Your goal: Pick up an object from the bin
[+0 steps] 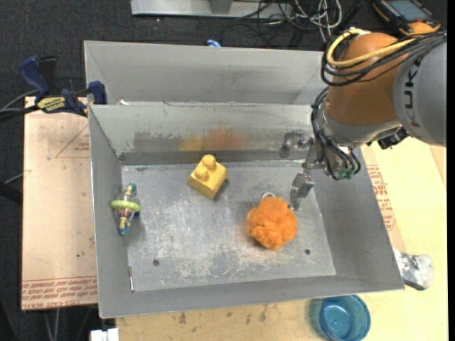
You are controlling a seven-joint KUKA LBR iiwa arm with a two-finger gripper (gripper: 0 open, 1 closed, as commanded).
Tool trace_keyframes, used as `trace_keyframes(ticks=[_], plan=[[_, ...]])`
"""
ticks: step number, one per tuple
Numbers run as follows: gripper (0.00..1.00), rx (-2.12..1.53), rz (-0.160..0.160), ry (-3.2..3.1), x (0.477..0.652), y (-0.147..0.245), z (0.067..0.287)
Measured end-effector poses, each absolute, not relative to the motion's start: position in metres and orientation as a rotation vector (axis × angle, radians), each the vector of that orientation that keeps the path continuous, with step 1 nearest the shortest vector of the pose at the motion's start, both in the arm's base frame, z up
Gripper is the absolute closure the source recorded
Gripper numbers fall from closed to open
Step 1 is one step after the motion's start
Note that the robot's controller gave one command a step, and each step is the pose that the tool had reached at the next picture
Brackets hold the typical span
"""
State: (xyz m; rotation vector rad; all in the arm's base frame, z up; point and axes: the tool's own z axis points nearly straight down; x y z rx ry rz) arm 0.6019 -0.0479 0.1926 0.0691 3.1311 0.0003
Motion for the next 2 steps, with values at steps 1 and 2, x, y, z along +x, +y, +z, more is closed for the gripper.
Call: trace_keyframes(ticks=[1,2], plan=[[1.00,0.067,0.009,3.153,0.5709,-0.0168,0.0781],[1.00,0.067,0.009,3.152,0.5710,-0.0166,0.0781]])
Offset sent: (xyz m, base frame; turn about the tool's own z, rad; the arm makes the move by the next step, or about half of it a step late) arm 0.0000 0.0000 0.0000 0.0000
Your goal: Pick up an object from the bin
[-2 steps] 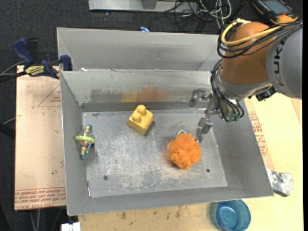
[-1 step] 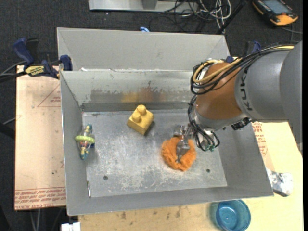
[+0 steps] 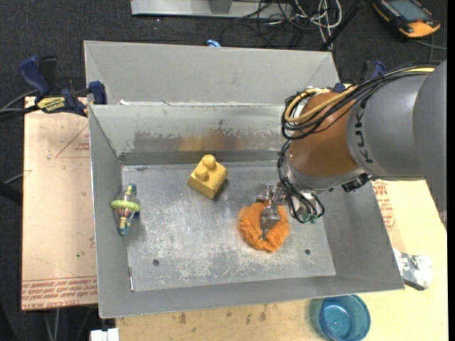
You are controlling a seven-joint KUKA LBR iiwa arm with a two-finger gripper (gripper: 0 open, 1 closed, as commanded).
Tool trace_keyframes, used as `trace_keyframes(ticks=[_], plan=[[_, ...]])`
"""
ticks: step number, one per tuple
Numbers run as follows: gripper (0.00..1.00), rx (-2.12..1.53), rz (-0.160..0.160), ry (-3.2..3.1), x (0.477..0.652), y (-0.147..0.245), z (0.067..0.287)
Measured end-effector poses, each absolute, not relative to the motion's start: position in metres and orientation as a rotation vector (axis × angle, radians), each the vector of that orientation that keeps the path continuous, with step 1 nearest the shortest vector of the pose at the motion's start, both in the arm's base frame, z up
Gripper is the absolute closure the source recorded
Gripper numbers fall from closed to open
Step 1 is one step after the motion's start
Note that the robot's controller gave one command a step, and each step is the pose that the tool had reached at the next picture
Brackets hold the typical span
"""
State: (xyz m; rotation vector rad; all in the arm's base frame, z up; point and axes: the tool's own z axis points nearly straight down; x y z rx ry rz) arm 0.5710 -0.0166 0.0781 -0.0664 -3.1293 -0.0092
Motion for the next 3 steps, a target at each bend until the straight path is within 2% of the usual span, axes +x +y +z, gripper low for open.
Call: trace_keyframes(ticks=[1,2,3], plan=[[1.00,-0.007,-0.001,-3.145,0.580,-0.013,0.185],[1.00,-0.007,-0.001,-3.144,0.580,-0.013,0.185],[1.00,0.008,-0.001,-3.141,0.585,-0.012,0.211]])
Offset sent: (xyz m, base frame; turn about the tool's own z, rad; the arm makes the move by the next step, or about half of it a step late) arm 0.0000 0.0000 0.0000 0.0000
